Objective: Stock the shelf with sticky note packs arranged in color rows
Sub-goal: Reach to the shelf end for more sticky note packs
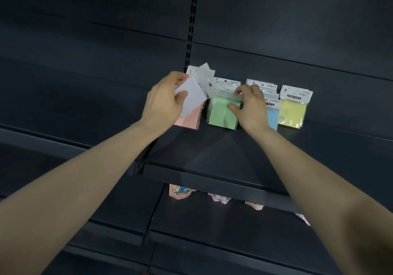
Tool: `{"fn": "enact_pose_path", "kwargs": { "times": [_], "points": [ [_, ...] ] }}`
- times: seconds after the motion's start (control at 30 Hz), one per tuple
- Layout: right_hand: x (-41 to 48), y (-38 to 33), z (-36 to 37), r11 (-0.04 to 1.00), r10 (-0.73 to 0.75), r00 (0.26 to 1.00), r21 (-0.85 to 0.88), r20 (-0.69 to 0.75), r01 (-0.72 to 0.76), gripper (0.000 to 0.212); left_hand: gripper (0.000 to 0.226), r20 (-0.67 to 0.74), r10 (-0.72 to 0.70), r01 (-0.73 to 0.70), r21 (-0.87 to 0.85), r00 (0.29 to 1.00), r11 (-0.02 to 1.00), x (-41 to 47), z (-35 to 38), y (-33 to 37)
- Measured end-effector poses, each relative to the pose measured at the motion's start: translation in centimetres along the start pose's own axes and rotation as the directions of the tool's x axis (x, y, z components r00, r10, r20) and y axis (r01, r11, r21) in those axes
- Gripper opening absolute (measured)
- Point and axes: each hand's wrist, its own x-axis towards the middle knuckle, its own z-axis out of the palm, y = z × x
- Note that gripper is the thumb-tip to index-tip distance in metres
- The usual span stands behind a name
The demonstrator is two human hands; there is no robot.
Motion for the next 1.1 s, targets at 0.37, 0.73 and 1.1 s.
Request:
{"fn": "enact_pose_path", "kwargs": {
  "times": [0.37, 0.73, 1.1],
  "points": [
    [-0.8, -9.4, -4.6, 0.776, 0.432, 0.883, 0.423, 0.183, -0.468, 0.064, 0.012, 0.002, 0.360, -0.360, 0.007, 0.933, 0.933, 2.6, -2.2, -1.4],
    [-1.4, -12.3, -4.1, 0.735, 0.457, 0.872, 0.477, 0.177, -0.482, 0.019, 0.036, 0.292, 0.651, -0.694, 0.065, 0.701, 0.717, 3.0, -3.1, -7.0],
    [0.1, -13.1, -2.6, 0.935, 0.166, 0.953, 0.267, 0.253, -0.233, 0.009, 0.070, 0.470, 0.411, -0.483, 0.040, 0.781, 0.875, 3.4, -2.4, -12.0]
  ]
}}
